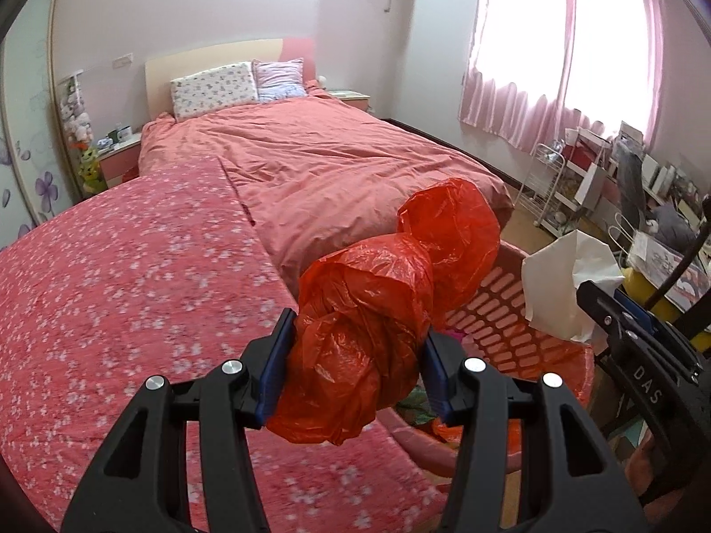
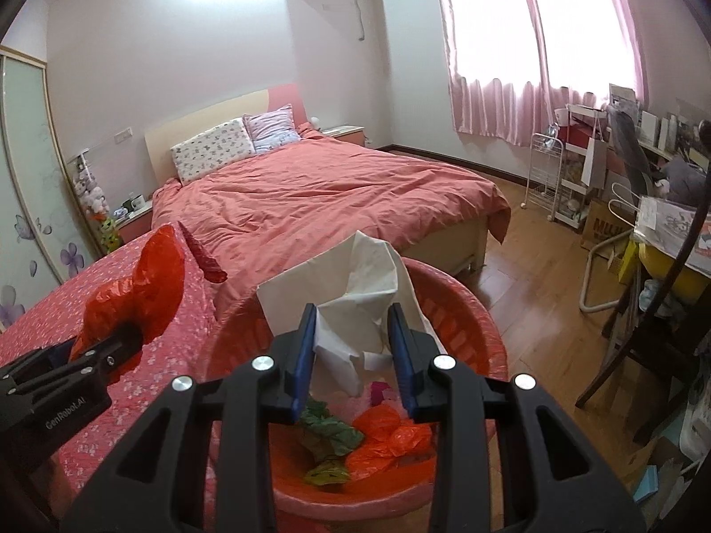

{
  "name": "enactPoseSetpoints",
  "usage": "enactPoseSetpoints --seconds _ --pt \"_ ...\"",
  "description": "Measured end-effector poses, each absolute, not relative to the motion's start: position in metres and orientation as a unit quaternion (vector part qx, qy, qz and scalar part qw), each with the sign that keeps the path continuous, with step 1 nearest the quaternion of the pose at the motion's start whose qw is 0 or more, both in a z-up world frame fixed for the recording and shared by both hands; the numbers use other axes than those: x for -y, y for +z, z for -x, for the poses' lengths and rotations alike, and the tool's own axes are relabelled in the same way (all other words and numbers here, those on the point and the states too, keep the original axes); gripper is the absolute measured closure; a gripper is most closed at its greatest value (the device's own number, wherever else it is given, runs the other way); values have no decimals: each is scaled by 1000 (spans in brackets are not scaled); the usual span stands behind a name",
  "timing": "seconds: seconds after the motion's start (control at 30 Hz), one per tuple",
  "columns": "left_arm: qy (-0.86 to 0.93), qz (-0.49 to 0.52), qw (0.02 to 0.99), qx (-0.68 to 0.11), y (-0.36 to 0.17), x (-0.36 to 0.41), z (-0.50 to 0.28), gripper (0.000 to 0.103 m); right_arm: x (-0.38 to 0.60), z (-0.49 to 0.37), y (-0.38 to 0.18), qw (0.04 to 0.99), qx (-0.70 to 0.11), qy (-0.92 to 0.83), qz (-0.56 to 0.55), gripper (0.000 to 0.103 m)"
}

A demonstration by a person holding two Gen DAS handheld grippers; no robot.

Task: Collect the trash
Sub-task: 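Carry the white tissue bag and red bag over the orange basket with both tools, then open both tools to drop the bags into the basket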

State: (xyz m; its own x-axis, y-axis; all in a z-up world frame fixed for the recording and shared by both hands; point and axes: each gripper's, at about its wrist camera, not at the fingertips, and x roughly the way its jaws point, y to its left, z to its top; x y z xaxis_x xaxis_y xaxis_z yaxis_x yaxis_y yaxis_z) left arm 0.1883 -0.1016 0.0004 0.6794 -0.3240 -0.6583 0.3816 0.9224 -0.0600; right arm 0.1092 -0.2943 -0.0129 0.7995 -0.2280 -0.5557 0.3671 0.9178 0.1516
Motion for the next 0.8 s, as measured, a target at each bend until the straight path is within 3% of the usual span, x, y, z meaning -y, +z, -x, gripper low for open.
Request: enactPoseSetpoints --seconds 0.63,0.8 --pt "-234 -48 892 -384 -16 140 -196 51 318 -114 -21 931 -282 -158 -171 69" --pt "-237 -50 890 -386 -17 142 -197 43 320 -114 -21 931 -281 -148 -180 68"
